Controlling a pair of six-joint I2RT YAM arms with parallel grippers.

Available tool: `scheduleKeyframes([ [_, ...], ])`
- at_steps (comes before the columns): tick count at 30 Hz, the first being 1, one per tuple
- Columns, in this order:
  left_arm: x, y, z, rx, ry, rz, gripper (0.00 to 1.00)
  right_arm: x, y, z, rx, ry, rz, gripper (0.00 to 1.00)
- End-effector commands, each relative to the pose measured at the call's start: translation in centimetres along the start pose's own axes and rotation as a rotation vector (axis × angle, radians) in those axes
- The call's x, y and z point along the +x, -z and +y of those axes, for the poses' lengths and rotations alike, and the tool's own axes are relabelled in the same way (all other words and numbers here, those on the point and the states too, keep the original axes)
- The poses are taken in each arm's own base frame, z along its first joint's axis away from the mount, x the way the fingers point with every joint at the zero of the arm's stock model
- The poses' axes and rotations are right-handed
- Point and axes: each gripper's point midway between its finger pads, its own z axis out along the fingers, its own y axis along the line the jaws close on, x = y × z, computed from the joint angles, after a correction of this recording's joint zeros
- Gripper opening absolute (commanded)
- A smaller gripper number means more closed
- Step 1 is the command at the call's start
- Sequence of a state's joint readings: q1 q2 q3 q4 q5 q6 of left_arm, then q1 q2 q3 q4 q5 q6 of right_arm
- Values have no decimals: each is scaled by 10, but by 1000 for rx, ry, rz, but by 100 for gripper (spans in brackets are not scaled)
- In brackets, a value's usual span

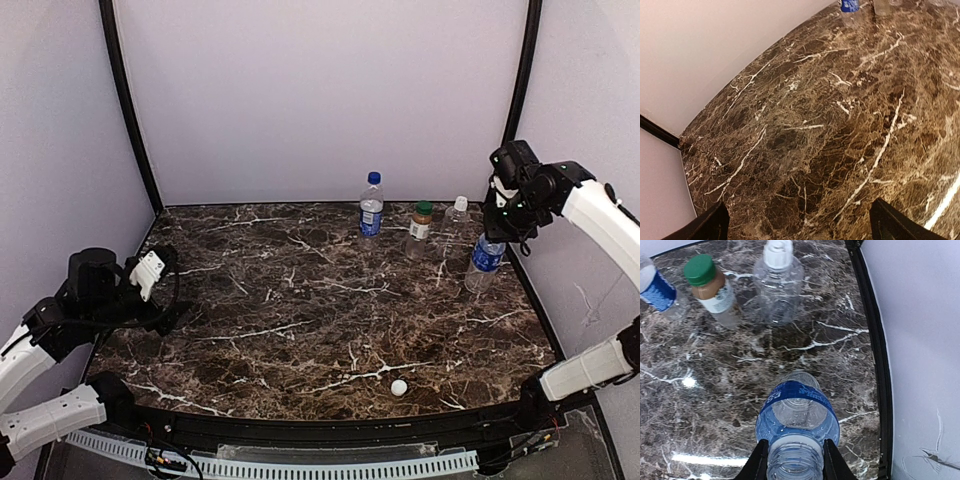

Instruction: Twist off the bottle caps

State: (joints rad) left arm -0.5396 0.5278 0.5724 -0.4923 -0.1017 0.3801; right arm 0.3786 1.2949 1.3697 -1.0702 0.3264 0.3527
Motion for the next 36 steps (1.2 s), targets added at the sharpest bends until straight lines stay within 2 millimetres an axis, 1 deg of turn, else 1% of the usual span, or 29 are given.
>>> scheduleKeyframes([
  [1, -17, 5, 21, -78, 205, -85, 99, 13, -17, -27, 27, 11, 68, 0],
  [4, -17, 10, 33, -125, 332, -116, 99, 7, -31, -42, 23, -21, 54, 0],
  [5, -12, 8, 33, -131, 352, -111, 99, 6, -36, -46, 13, -38, 52, 0],
  [6, -11, 9, 37, -148, 386, -126, 99, 5, -40, -50, 7, -56, 49, 0],
  [7, -5, 7, 37, -152, 398, -121, 99, 5, -44, -53, -2, -71, 52, 0],
  [10, 2, 5, 34, -138, 442, -134, 99, 4, -53, -59, -39, -103, 58, 0],
  [13, 3, 2, 27, -99, 448, -141, 99, 6, -62, -65, -53, -118, 88, 0],
  [14, 6, 1, 25, -95, 443, -135, 99, 6, -64, -64, -60, -115, 96, 0],
  [17, 9, -1, 24, -102, 423, -130, 99, 9, -71, -75, -56, -142, 117, 0],
  [21, 9, -1, 24, -102, 399, -129, 99, 8, -75, -79, -36, -137, 126, 1],
  [23, 8, -1, 23, -94, 397, -131, 99, 6, -76, -80, -29, -140, 126, 18],
  [25, 9, -2, 21, -85, 398, -131, 99, 5, -76, -81, -27, -138, 130, 39],
  [26, 9, -2, 20, -81, 398, -131, 99, 4, -75, -81, -26, -137, 128, 47],
  [28, 9, -3, 19, -71, 398, -130, 99, 1, -73, -82, -25, -135, 123, 58],
  [33, 8, -4, 11, -28, 394, -137, 99, -6, -70, -83, -23, -127, 110, 68],
  [35, 7, -4, 10, -22, 393, -139, 99, -11, -69, -82, -29, -121, 102, 79],
  [36, 7, -4, 10, -22, 393, -139, 99, -15, -68, -81, -39, -116, 94, 88],
])
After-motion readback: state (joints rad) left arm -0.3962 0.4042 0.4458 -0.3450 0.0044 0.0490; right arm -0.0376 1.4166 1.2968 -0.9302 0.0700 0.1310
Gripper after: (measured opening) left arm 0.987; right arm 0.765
